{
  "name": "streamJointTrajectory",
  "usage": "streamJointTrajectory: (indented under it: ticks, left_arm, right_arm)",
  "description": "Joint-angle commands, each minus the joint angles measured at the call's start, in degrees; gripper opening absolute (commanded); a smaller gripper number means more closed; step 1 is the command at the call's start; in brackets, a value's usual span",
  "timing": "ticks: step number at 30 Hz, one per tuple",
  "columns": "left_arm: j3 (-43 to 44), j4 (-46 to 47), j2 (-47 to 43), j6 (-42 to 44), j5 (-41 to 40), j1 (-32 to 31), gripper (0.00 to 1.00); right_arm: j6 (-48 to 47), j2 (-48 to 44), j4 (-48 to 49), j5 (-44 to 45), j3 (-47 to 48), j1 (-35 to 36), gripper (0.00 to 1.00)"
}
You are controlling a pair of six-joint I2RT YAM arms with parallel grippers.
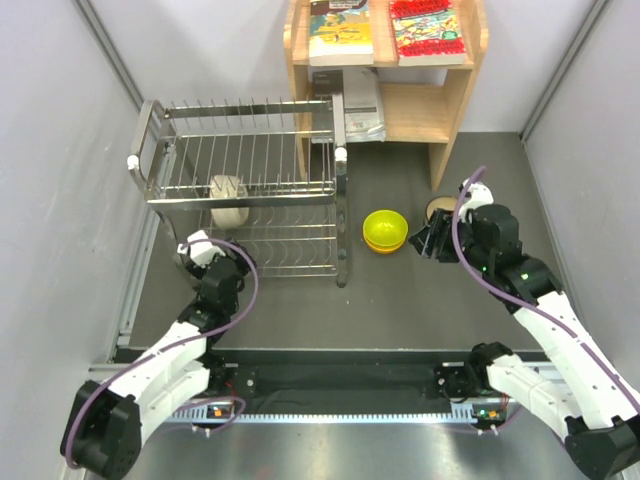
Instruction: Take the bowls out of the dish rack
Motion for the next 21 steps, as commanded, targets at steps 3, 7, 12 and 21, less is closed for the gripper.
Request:
streamJointTrajectory:
  ticks: [3, 7, 12, 21]
  left_arm:
    - [-0.27, 19.24, 1.58, 5.01, -4.55, 0.42, 0.81]
    - [0.35, 23.47, 5.98, 9.41, -4.29, 1.46, 0.89]
    - [3.34, 22.85, 12.75, 8.97, 1.16, 6.74, 0.99]
    - [4.92, 30.85, 18.82, 14.68, 9.13, 11.66, 0.99]
  right_arm:
    - [-1.10, 0.21, 2.76, -1.64, 0.39, -0.09, 0.62]
    - [-0.75, 0.30, 3.03, -2.43, -0.32, -0.09, 0.62]
    - [-1.01, -0.92, 2.77, -2.69, -0.76, 0.00, 0.63]
    - [-1.36, -1.46, 5.57, -4.63, -4.27, 0.00, 0.63]
